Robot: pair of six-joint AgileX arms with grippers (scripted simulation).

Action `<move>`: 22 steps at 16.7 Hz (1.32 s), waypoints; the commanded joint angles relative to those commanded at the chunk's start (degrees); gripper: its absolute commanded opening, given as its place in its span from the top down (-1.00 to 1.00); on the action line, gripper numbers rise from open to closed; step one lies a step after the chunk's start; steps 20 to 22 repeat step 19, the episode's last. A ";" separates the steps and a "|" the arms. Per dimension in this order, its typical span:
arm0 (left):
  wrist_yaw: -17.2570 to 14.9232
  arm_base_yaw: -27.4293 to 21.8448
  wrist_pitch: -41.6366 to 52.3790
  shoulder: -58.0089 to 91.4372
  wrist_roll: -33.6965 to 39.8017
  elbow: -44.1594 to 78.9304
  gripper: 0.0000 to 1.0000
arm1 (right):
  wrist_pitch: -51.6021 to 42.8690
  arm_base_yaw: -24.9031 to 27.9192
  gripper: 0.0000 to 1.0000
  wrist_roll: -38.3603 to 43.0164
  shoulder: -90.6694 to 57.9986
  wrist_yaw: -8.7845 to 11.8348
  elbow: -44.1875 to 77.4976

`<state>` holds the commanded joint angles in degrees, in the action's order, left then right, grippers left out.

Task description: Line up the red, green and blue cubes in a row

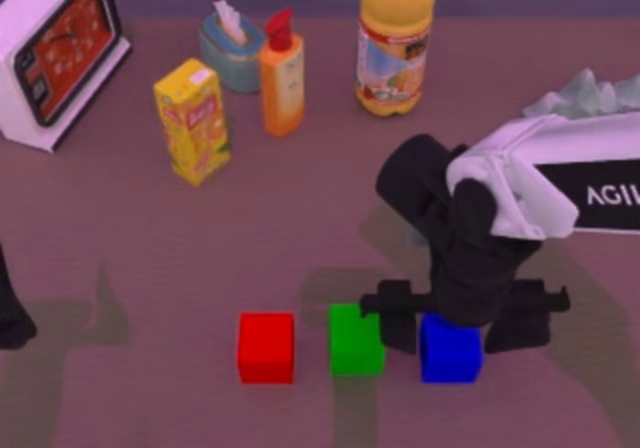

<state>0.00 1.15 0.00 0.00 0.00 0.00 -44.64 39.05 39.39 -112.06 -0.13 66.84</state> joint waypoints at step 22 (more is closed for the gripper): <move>0.00 0.00 0.00 0.00 0.00 0.00 -1.00 | -15.07 0.40 -1.00 -0.17 6.27 0.03 8.84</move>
